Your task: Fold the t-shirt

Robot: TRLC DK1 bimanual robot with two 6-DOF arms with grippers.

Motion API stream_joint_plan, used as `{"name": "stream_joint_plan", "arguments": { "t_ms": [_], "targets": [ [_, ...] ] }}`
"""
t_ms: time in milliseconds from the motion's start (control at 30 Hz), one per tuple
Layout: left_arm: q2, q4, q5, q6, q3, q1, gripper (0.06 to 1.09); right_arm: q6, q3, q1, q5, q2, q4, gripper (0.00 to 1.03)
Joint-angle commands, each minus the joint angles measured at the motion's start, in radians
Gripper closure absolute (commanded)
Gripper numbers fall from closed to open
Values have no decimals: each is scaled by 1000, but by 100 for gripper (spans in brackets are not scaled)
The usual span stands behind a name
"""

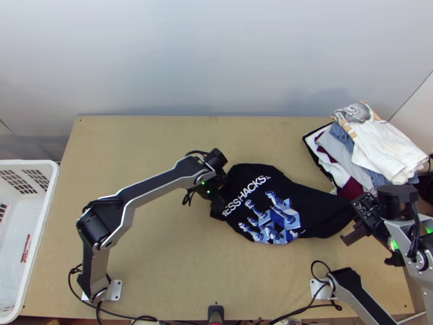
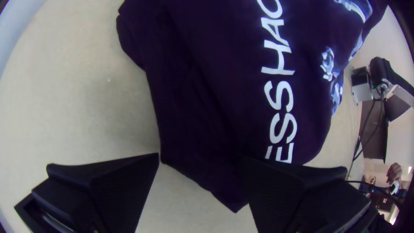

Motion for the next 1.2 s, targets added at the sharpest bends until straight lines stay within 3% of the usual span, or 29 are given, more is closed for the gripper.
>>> {"name": "stream_joint_plan", "arguments": {
  "t_ms": [0, 167, 300, 367, 600, 867, 1167],
  "targets": [
    [51, 24, -21, -6, 6, -15, 28, 6, 19, 23, -5, 9, 2, 100],
    [72, 37, -23, -4, 1, -9, 52, 6, 17, 35, -5, 9, 0, 100],
    [77, 41, -16, -1, 0, -3, 89, 6, 13, 44, -5, 9, 0, 100],
    [69, 40, -10, -6, -2, 3, 98, 6, 10, 49, -5, 9, 0, 100],
    [-41, 9, 83, -23, -12, 65, 105, 10, 5, 78, -5, 15, 0, 100],
    [-176, -55, 194, -34, -5, 214, 105, 45, 28, 162, -25, 95, 28, 100],
    [-333, -140, 300, -37, 72, 563, 105, 79, 298, 208, -97, 369, 141, 100]
  ]
}}
